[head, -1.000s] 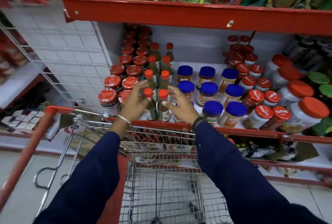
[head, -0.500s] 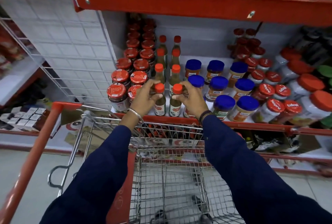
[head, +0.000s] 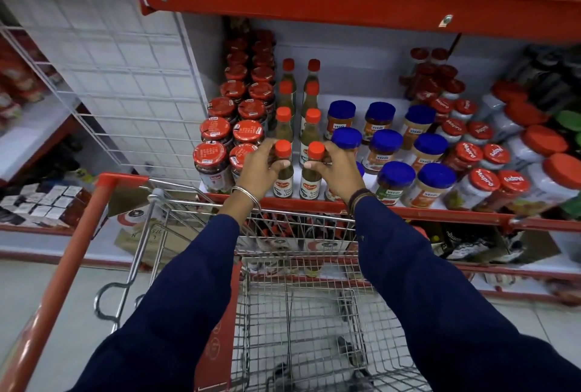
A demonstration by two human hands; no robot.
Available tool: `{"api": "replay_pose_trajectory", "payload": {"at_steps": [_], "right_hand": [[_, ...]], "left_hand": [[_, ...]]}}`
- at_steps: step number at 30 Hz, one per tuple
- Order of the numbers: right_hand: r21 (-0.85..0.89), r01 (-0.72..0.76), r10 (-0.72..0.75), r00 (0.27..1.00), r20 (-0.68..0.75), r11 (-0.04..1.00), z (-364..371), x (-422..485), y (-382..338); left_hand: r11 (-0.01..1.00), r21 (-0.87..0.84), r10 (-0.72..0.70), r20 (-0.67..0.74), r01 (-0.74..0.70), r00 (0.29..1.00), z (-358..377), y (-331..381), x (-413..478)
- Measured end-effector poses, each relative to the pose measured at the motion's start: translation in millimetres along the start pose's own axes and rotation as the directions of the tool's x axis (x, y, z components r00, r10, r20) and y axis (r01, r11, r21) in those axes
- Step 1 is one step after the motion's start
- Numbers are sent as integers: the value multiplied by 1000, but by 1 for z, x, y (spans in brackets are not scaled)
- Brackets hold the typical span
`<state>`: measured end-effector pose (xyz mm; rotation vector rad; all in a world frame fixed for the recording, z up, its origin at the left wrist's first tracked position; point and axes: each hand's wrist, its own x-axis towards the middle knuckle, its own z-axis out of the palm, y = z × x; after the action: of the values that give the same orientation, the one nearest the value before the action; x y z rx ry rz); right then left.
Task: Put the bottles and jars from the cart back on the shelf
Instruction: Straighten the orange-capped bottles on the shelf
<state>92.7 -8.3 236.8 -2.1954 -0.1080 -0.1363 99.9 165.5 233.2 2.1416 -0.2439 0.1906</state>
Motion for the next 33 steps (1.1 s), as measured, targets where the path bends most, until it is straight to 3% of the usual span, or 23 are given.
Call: {"api": "replay_pose_trajectory", "payload": {"at_steps": [11,29,33], "right_hand": [[23,3,-4,1000,23,1000,-2,0,-1],[64,3,-3,1000,3,998,2,0,8],[124,-29,24,999,39,992,-5,-12,3]], "left_hand": [[994,101,49,-33,-46,998,-4,-1,-1],[1000,-13,-6,-72,5,997,4,-2,-7],[988,-147,-52,-69,42,996,9,-2,-19]]}}
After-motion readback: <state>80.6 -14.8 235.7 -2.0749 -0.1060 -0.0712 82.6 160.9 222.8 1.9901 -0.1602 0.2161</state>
